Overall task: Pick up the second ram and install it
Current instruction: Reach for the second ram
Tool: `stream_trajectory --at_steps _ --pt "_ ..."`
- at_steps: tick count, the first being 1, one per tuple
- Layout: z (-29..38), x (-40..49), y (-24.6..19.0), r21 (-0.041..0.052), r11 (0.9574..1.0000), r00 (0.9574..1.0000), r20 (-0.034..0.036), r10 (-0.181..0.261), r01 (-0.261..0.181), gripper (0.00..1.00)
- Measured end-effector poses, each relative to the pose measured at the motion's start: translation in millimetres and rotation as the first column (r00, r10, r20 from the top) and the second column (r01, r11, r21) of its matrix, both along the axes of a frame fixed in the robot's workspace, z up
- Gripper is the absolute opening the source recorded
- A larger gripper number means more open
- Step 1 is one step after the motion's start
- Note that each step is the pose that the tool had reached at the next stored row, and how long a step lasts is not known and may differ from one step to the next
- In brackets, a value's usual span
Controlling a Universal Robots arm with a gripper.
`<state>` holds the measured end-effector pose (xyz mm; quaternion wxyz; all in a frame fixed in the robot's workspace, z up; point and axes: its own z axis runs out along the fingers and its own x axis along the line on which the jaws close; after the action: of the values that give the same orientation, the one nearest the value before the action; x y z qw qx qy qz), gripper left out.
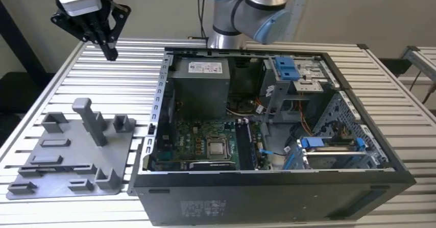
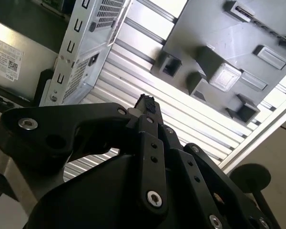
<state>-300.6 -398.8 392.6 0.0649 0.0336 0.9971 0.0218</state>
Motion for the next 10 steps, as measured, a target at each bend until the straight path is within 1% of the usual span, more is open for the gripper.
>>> stream_trajectory --at_steps 4,10 --pt "0.0 -5.0 0.0 0.0 1.0 1.0 0.002 0.0 0.0 0.11" --pt "0.0 -5.3 0.0 0.0001 1.0 1.0 0.0022 0.0 0.0 0.11"
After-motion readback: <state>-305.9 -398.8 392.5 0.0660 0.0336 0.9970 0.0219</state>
